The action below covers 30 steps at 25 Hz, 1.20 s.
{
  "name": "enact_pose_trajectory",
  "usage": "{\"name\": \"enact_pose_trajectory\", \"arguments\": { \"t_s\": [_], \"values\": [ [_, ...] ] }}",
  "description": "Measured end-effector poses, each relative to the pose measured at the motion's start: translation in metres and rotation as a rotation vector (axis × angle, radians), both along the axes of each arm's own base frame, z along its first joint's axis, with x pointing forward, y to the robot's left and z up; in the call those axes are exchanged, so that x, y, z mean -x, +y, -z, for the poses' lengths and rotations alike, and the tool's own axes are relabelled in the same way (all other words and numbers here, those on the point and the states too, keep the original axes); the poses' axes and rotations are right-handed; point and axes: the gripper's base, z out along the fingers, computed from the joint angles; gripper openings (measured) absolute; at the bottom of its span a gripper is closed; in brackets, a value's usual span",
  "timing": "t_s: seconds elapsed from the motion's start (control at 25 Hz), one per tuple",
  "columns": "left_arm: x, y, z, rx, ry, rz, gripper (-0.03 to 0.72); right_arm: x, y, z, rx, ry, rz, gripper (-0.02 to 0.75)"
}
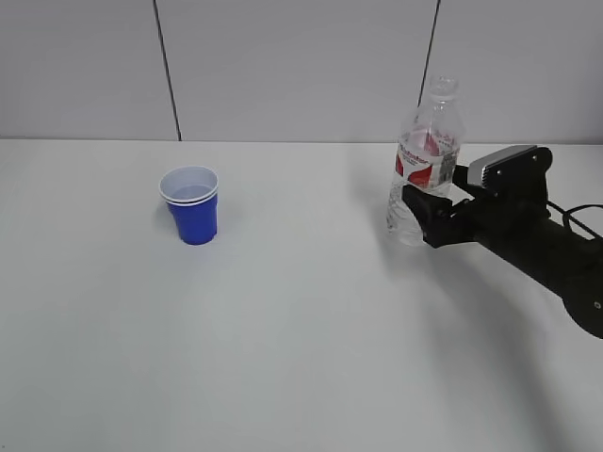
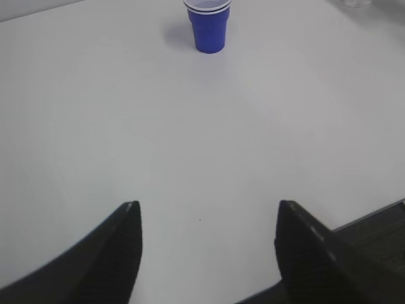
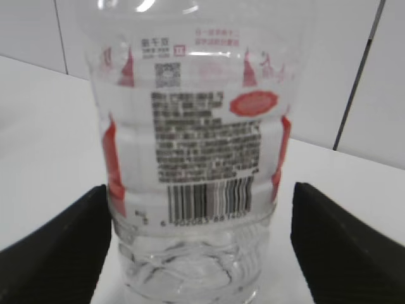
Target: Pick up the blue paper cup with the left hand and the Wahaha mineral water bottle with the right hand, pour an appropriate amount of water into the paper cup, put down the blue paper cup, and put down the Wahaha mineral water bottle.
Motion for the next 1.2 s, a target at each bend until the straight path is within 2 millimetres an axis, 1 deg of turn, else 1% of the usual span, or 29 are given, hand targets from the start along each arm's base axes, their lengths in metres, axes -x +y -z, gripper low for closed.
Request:
{"name": "enact_pose_trajectory", "arguments": {
  "t_s": [0.36,0.6,0.64,0.68,0.8,0.96,1.08,1.2],
  "values": [
    [0.000,0.000,0.000,0.000,0.000,0.000,0.499,0.023,-0.005,-0.011,0.013,0.014,0.052,0.661],
    [0.000,0.000,0.000,0.000,0.000,0.000,0.499,0.040,-0.006,-0.010,0.018,0.051,0.051,0.650],
    [0.000,0.000,0.000,0.000,0.000,0.000,0.499,0.040,-0.006,-0.010,0.018,0.051,0.051,0.650],
    [0.000,0.000,0.000,0.000,0.000,0.000,0.499,0.048,-0.006,-0.010,0.019,0.065,0.051,0.649],
    [0.000,0.000,0.000,0.000,0.000,0.000,0.499,0.059,-0.006,-0.015,0.019,0.072,0.051,0.639],
    [0.000,0.000,0.000,0.000,0.000,0.000,0.499,0.075,-0.006,-0.029,0.007,0.060,0.045,0.624],
    [0.000,0.000,0.000,0.000,0.000,0.000,0.499,0.090,-0.006,-0.047,-0.029,0.033,0.045,0.612],
    [0.000,0.000,0.000,0.000,0.000,0.000,0.499,0.107,-0.006,-0.071,-0.091,-0.014,0.044,0.599]
  ]
}}
